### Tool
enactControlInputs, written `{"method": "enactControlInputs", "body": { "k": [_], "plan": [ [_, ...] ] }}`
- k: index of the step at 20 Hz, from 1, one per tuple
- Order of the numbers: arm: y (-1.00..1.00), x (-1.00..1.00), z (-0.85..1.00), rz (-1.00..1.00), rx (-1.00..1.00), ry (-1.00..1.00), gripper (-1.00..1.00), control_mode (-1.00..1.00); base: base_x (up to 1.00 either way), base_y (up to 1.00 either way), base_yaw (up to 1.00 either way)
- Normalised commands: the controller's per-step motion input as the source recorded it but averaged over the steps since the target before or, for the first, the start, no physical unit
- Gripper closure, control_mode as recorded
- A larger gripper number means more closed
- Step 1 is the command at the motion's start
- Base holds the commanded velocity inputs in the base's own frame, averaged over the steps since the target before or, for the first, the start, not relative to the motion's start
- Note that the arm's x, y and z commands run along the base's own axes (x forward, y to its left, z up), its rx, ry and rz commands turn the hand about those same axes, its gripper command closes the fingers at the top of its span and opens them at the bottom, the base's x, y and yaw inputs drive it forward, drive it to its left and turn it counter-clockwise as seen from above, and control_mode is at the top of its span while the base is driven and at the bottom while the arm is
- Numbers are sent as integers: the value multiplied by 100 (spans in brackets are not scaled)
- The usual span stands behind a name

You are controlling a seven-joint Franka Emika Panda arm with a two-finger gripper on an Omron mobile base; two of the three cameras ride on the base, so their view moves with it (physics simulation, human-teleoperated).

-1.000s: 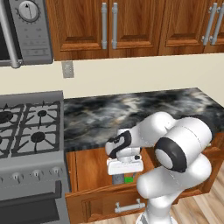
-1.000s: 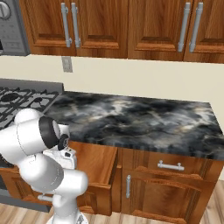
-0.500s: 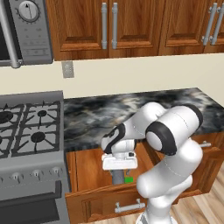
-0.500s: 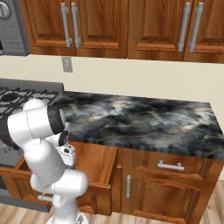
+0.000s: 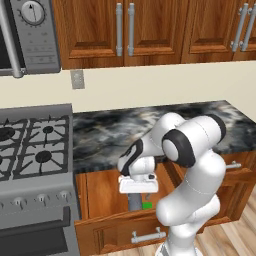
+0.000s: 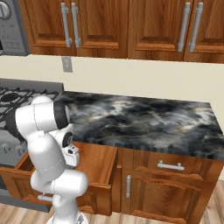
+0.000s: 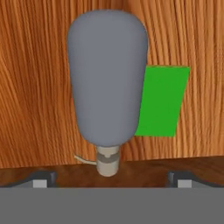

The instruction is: Restock the sink supplies by placing the sponge and soap dispenser on the counter and next to the sink. Make sure the soap dispenser is upright.

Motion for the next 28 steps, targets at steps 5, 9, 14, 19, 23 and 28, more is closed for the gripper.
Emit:
{"method": "enactControlInputs", "body": {
  "k": [5,9,14,19,23,28],
  "plan": [
    [-10,0,-12,0,0,-12,-100,-100,0,0,0],
    [1,0,-8,0,0,-19,-100,-100,0,0,0],
    [6,0,-9,0,0,-13,-100,-100,0,0,0],
    [1,0,-25,0,0,-6,-100,-100,0,0,0],
    [0,0,-17,-1,0,-6,-100,-100,0,0,0],
    [5,0,-9,-1,0,-11,-100,-100,0,0,0]
  ]
}}
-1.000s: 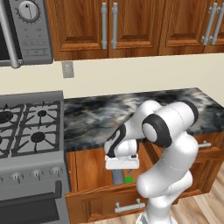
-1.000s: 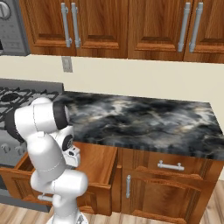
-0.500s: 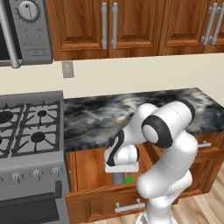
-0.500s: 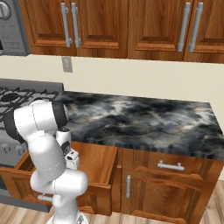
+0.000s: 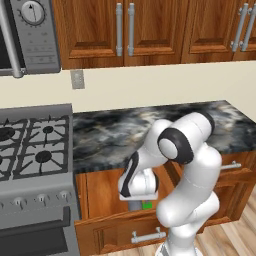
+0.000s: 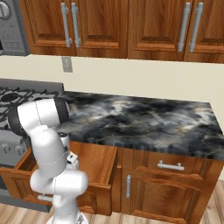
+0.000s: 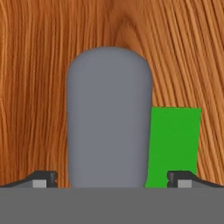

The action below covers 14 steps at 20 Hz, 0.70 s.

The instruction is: Restock the sink supplies by placing the sponge and soap dispenser on the counter and next to the sink. Make sure the soap dispenser is upright.

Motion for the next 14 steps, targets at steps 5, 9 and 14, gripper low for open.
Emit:
{"method": "enactControlInputs", "body": {
  "k": [5,9,14],
  "plan": [
    [0,0,-14,0,0,-9,-100,-100,0,0,0],
    [0,0,-28,-1,0,-5,-100,-100,0,0,0],
    [0,0,-39,-1,0,-3,-100,-100,0,0,0]
  ]
}}
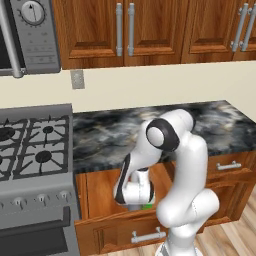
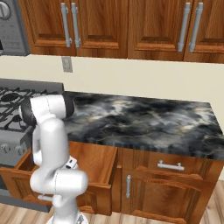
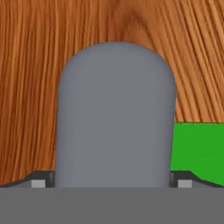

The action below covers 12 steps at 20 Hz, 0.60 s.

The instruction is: Restock the sink supplies by placing the sponge and soap dispenser on the counter and next to the sink. Make sure the soap dispenser is upright.

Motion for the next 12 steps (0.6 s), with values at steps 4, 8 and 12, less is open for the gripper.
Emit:
{"method": "enactControlInputs", "body": {
  "k": [4,8,12],
  "plan": [
    [15,-4,-60,0,0,0,100,-100,0,0,0],
    [8,-1,-17,0,0,0,100,-100,0,0,0],
    [0,-9,18,-1,0,-2,100,-100,0,0,0]
  ]
}}
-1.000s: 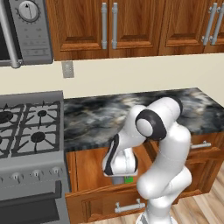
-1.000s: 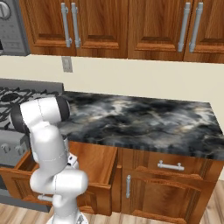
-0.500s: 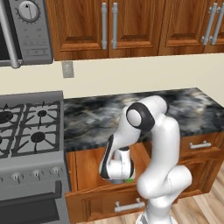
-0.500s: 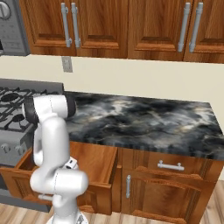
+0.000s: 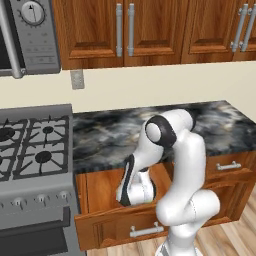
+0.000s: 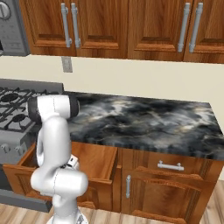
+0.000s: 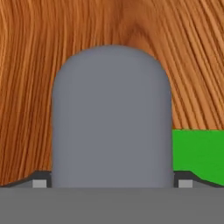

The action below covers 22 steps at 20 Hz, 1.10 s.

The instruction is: Restock the sink supplies by placing the sponge and soap dispenser on the counter and next to the sink. Make sure the soap dispenser is upright.

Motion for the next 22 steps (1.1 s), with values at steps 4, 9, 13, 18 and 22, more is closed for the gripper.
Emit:
{"method": "enactControlInputs", "body": {
  "k": [4,9,13,18,22],
  "plan": [
    [0,-25,98,-7,0,0,100,-100,0,0,0],
    [0,-9,100,-13,0,2,100,-100,0,0,0],
    [0,0,100,-21,0,17,100,-100,0,0,0],
    [0,-1,100,-19,0,29,100,-100,0,0,0],
    [-9,-13,100,-13,0,29,100,-100,0,0,0]
  ]
}}
